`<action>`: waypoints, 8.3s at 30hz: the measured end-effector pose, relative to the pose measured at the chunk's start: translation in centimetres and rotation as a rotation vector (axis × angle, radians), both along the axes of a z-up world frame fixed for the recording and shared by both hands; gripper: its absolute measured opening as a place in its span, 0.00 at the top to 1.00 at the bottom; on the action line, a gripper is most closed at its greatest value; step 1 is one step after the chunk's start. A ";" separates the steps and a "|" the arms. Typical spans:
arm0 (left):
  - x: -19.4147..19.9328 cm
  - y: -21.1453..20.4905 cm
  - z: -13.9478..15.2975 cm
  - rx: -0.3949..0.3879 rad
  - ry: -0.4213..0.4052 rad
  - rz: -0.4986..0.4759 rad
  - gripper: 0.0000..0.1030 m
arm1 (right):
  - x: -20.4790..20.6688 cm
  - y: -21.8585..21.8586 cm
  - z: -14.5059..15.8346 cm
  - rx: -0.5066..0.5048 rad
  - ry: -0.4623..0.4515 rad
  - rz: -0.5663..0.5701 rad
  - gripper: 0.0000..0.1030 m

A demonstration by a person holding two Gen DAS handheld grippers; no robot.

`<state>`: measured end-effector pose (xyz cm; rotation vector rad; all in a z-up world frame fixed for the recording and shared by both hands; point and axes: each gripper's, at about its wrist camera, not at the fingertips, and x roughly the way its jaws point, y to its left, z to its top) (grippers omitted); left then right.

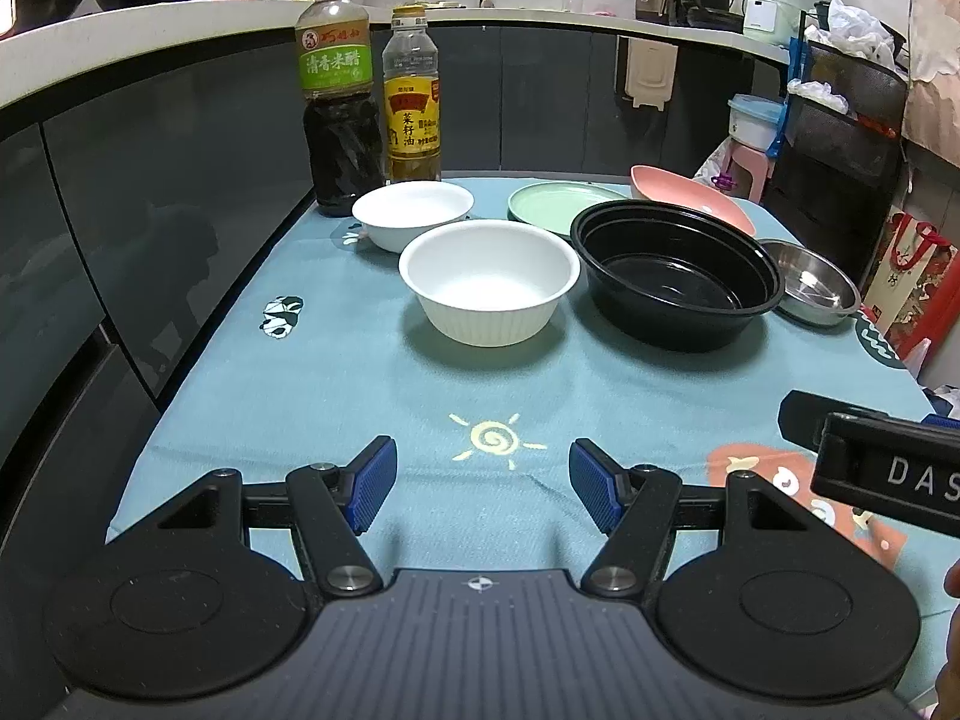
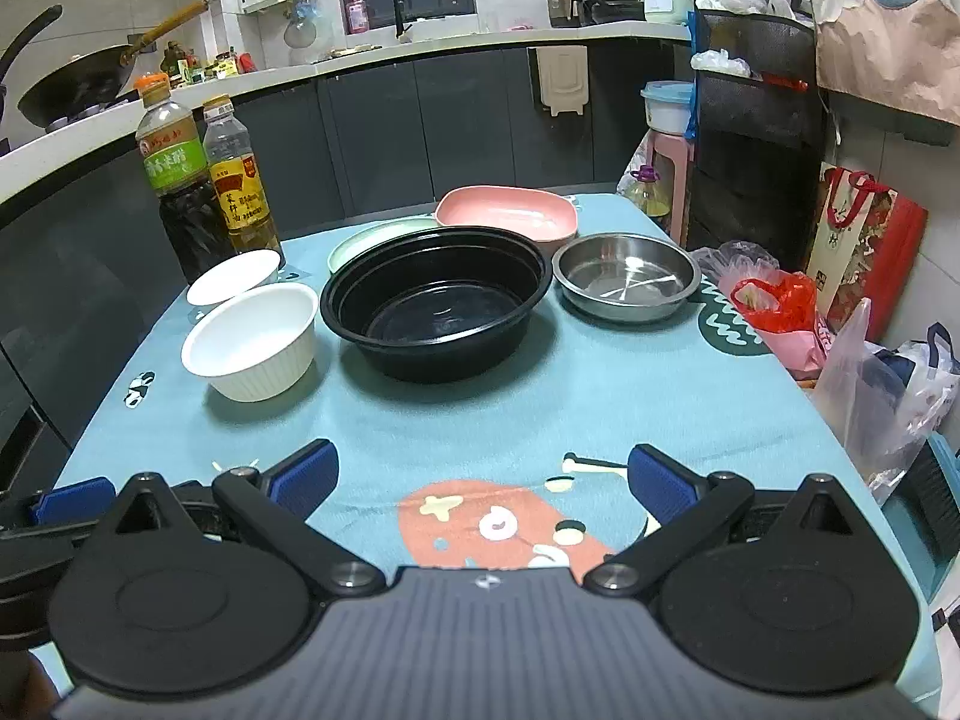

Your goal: Organize plates and bowls

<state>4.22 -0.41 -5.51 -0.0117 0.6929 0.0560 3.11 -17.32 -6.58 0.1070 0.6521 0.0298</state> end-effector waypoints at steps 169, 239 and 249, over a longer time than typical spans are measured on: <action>-2.9 3.2 -0.9 -0.328 0.262 -0.071 0.78 | -2.2 -1.1 -1.2 0.237 0.270 0.050 0.63; 16.8 7.0 -1.3 -0.257 0.216 -0.015 0.84 | 18.8 9.3 -1.4 0.039 0.366 0.392 0.92; 12.7 5.4 1.6 -0.259 0.162 -0.059 0.84 | 14.5 7.3 1.7 0.050 0.296 0.380 0.91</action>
